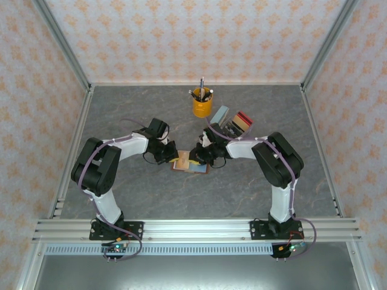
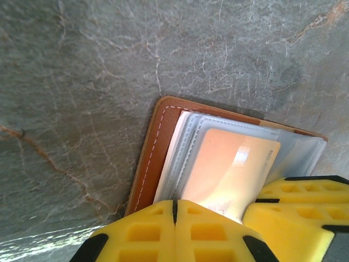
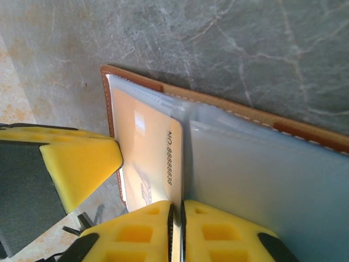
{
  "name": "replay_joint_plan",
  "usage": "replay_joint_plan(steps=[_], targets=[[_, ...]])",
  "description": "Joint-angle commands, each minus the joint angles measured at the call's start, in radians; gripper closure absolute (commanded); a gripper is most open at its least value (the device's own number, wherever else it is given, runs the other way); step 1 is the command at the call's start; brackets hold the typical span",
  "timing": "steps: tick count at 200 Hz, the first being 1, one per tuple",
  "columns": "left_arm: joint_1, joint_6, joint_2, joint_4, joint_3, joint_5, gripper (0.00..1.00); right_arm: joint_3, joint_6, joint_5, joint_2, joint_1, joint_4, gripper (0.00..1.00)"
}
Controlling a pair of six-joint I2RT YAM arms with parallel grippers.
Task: Take the credit cards out of the card holder
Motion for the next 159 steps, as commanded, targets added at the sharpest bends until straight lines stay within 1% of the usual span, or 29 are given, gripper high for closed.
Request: replay_joint_plan(steps=[1, 46, 73, 86, 107, 122, 139, 159], targets=[[-0.005, -0.012, 0.047, -0.02, -0.024, -0.043, 0.95, 0.018, 0.021, -0.031, 0.03, 0.002, 0.067, 0.88], [-0.005, -0.015, 0.043, -0.008, -0.037, -0.037, 0.95, 0.01, 0.057, -0.044, 0.032, 0.002, 0.121, 0.92], [-0.005, -0.015, 0.036, -0.009, -0.044, -0.042, 0.94, 0.003, 0.077, -0.04, 0.017, 0.002, 0.138, 0.99], [-0.004, -0.01, 0.025, -0.016, -0.044, -0.05, 0.92, -0.003, 0.079, -0.033, 0.002, 0.002, 0.132, 1.0], [-0.002, -0.01, -0.002, -0.006, -0.044, -0.042, 0.81, -0.008, 0.073, -0.025, -0.015, -0.001, 0.099, 1.0], [-0.002, -0.007, -0.019, -0.004, -0.041, -0.041, 0.76, -0.012, 0.057, -0.014, -0.024, -0.005, 0.057, 1.0], [0.001, -0.006, -0.023, -0.004, -0.041, -0.044, 0.73, -0.02, 0.043, -0.002, -0.031, -0.012, 0.022, 1.0], [0.006, -0.009, -0.019, 0.007, -0.049, -0.04, 0.72, -0.028, 0.035, 0.007, -0.037, -0.02, 0.0, 1.0]])
